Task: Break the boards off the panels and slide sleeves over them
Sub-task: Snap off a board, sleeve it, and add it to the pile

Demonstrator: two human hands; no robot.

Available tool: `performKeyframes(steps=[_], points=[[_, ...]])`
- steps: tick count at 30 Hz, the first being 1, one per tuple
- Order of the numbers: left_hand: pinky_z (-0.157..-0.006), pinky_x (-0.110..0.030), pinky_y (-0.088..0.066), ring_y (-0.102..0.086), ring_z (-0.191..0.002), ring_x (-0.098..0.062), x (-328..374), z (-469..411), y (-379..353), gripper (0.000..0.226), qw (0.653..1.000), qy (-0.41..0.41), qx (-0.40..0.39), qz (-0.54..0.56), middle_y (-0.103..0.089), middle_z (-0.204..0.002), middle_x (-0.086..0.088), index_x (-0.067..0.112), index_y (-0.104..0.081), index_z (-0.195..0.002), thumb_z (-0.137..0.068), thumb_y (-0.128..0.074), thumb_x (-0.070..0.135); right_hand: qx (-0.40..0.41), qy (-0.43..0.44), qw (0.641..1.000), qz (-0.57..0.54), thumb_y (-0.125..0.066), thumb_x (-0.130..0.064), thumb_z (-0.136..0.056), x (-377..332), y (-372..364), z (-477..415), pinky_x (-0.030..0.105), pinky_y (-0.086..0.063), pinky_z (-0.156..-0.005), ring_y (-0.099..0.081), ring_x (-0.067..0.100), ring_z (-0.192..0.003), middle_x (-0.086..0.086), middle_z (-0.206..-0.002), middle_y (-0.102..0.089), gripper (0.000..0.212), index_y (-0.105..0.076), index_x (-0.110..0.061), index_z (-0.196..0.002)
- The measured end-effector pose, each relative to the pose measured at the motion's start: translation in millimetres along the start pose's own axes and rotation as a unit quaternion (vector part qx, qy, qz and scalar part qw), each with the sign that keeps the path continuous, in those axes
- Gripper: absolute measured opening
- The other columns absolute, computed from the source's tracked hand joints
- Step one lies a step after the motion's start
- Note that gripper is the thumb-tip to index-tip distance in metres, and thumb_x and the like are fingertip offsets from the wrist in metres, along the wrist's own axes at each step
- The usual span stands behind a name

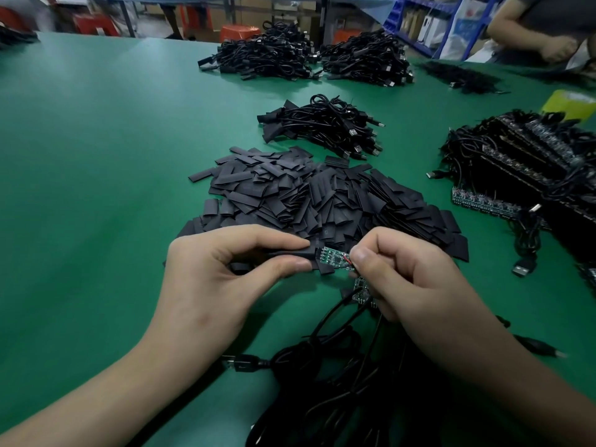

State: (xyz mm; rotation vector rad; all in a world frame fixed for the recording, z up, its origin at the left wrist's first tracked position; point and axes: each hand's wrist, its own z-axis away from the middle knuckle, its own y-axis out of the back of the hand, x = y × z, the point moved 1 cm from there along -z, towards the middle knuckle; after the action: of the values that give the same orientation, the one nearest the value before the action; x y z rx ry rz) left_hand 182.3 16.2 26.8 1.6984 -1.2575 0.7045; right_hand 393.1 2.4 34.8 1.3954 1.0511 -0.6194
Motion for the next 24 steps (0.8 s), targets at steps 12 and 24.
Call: performKeyframes(steps=[12, 24], points=[[-0.078, -0.012, -0.054, -0.073, -0.082, 0.002, 1.1, 0.4, -1.5, 0.026, 0.999, -0.025, -0.035, -0.021, -0.076, -0.087, 0.023, 0.033, -0.078, -0.093, -0.069, -0.086, 0.036, -0.033, -0.044, 0.998, -0.044, -0.052, -0.054, -0.092, 5.8, 2.8, -3.0, 0.035, -0.026, -0.05, -0.03, 0.02, -0.053, -0.005, -0.055, -0.036, 0.033, -0.066, -0.026, -0.081], [-0.077, -0.01, -0.052, -0.072, -0.08, 0.002, 0.0, -1.0, 0.7, 0.023, 0.998, -0.017, -0.048, -0.022, -0.076, -0.084, 0.022, 0.033, -0.079, -0.09, -0.068, -0.083, 0.038, -0.025, -0.048, 0.998, -0.039, -0.054, -0.05, -0.095, 4.8, 5.5, -3.6, 0.03, -0.026, -0.048, -0.027, 0.021, -0.053, -0.004, -0.054, -0.033, 0.034, -0.062, -0.021, -0.079]])
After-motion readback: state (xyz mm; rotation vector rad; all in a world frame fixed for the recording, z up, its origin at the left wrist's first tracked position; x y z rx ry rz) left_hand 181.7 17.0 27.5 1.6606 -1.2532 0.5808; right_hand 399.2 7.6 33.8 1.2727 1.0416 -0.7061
